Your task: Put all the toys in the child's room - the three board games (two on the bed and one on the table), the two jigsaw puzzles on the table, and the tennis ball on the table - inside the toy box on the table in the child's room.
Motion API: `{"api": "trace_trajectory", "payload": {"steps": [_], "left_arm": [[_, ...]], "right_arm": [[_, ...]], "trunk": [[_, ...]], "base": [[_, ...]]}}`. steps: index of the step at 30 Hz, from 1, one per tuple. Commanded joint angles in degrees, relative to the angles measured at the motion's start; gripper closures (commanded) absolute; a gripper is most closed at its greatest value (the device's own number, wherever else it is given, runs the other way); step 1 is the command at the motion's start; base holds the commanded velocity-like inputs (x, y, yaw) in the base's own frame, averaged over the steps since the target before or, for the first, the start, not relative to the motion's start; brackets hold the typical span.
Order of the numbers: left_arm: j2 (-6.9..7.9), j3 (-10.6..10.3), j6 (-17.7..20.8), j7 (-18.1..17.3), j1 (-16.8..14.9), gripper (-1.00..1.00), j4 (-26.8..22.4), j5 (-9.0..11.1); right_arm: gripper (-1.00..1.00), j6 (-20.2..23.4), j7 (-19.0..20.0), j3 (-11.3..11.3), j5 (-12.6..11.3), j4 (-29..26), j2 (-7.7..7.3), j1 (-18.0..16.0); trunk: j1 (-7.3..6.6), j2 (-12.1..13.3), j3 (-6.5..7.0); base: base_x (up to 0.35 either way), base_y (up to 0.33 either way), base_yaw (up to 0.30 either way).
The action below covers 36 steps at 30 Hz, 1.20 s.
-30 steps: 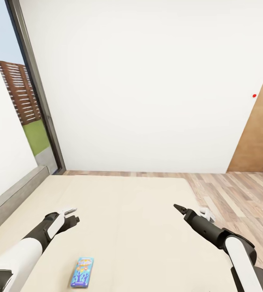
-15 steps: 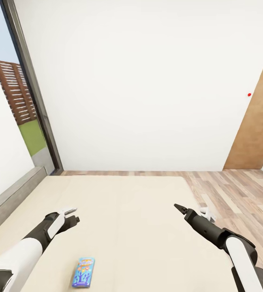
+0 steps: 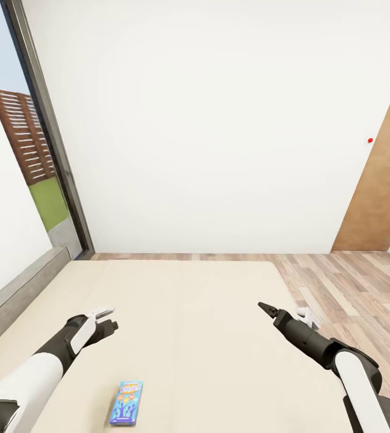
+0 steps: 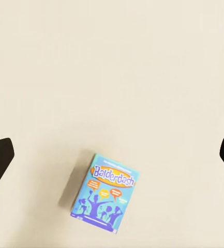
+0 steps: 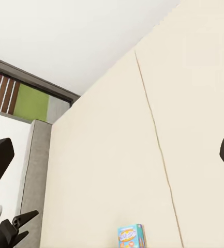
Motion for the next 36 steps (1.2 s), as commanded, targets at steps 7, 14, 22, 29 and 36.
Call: {"api": "trace_trajectory", "payload": {"steps": [7, 14, 22, 29, 36], "left_arm": [[0.02, -0.47, 0.22, 0.46, -0.03, -1.0, -0.73, 0.62], [-0.04, -3.88, 0.22, 0.43, -0.03, -1.0, -1.12, 0.69], [0.0, -7.17, 0.91, -3.77, -0.03, -1.0, -0.93, 0.71], [0.46, -7.66, 2.36, -11.16, -0.03, -1.0, -0.84, 0.55], [1.44, -7.7, 3.59, -14.33, -0.13, -1.0, -0.92, 0.61]], "right_arm": [[-1.0, 0.26, -0.36, -0.05, -0.49, -0.06, -0.02, -0.06], [-1.0, 0.26, -0.39, -0.05, -0.49, -0.06, -0.06, -0.06], [-1.0, 0.26, -0.44, -0.03, -0.49, 0.01, -0.15, -0.06], [-1.0, 0.26, -0.49, 0.15, -0.49, 0.03, -0.17, -0.06], [-1.0, 0.37, -0.57, 0.44, -0.4, -0.07, -0.15, -0.06]], "trunk": [[0.04, -0.13, -0.14], [0.04, -0.13, -0.14], [0.04, -0.13, -0.14], [0.04, -0.13, -0.14], [0.04, -0.13, -0.14]], "base": [[0.0, 0.0, 0.0], [0.0, 0.0, 0.0], [0.0, 0.0, 0.0], [0.0, 0.0, 0.0], [0.0, 0.0, 0.0]]}}
